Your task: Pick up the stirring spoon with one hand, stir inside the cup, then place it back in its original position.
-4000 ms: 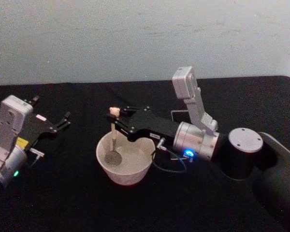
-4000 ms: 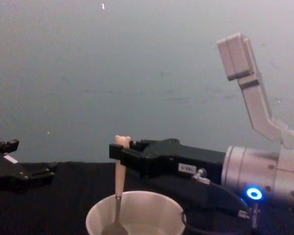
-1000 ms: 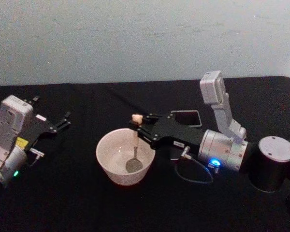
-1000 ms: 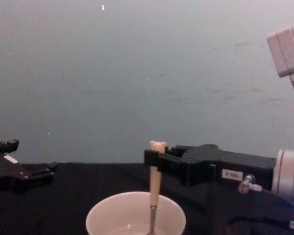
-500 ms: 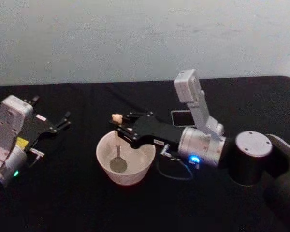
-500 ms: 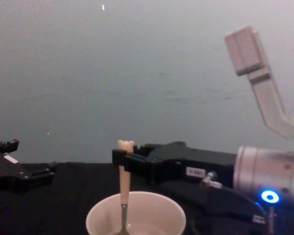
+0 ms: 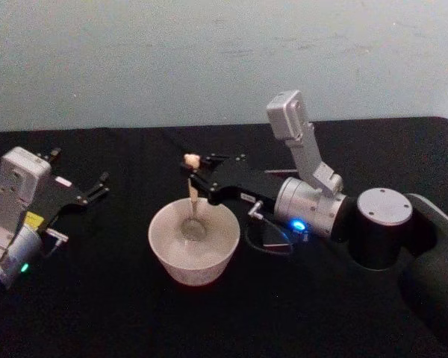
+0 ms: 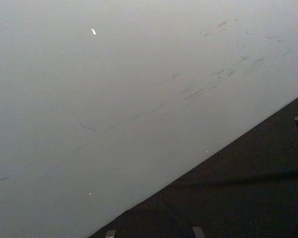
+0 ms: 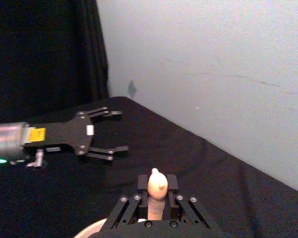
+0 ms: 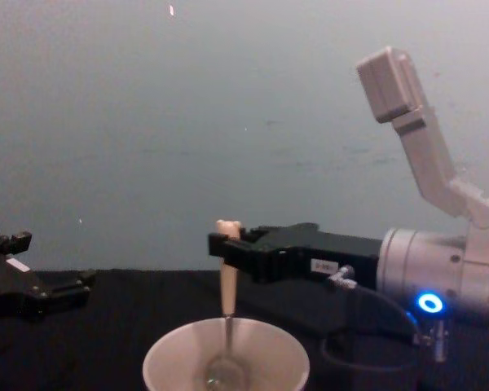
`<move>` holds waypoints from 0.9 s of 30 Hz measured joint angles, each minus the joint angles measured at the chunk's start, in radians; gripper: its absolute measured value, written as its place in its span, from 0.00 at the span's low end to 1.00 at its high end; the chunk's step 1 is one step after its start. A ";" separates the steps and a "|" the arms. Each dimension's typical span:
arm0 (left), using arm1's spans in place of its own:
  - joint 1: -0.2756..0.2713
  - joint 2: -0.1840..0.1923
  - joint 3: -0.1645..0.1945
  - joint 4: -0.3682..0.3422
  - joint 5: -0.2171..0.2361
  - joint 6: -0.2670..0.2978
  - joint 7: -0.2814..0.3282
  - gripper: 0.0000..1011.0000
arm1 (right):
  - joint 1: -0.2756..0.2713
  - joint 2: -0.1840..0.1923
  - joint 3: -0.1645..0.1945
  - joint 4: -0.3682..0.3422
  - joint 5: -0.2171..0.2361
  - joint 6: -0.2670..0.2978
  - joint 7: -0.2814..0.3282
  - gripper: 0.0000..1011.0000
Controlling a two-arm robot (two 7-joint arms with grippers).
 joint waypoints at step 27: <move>0.000 0.000 0.000 0.000 0.000 0.000 0.000 0.99 | -0.131 0.117 0.026 -0.208 0.069 0.057 0.053 0.22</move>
